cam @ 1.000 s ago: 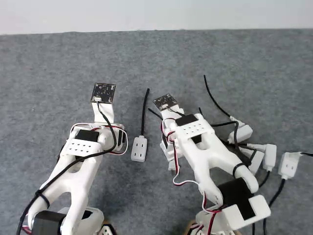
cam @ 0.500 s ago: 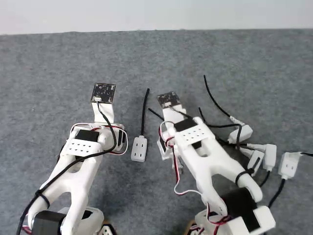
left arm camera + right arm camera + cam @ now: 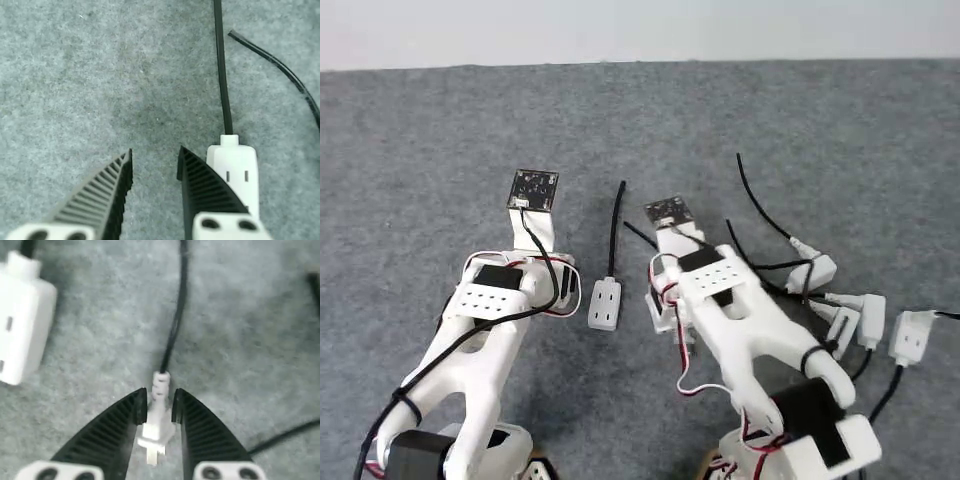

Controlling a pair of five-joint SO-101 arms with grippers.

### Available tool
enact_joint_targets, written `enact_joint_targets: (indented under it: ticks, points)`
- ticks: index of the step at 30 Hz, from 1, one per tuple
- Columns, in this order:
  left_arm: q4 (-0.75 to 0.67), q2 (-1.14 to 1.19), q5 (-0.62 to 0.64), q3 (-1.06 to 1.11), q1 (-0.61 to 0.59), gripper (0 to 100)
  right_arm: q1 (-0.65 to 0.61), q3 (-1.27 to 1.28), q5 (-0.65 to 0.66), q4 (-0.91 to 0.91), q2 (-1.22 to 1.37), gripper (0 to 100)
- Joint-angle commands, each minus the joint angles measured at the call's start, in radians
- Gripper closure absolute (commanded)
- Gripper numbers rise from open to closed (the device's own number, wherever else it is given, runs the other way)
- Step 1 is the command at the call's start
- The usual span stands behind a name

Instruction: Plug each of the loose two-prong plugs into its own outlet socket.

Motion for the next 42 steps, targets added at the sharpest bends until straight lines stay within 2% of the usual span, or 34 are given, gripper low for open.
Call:
enact_joint_targets:
  ticks: [1, 12, 18, 33, 35, 42]
  points:
    - [-0.017, -0.034, -0.014, -0.008, 0.006, 86, 0.024, -0.052, 0.043, 0.047, -0.094, 90.8]
    - [-0.017, -0.034, -0.014, -0.008, 0.006, 86, 0.030, -0.005, 0.043, -0.018, -0.099, 91.3]
    - [-0.017, -0.034, -0.014, -0.008, 0.006, 86, 0.028, -0.014, 0.044, -0.071, 0.015, 90.9]
    - [-0.017, -0.034, -0.014, -0.008, 0.006, 86, -0.002, -0.058, 0.077, -0.051, 0.085, 92.4]
    - [-0.017, -0.034, -0.014, -0.008, 0.006, 86, 0.001, -0.058, 0.092, -0.051, 0.079, 99.6]
    - [-0.017, -0.040, -0.014, -0.007, 0.006, 86, -0.001, -0.018, 0.077, -0.019, -0.101, 99.0]
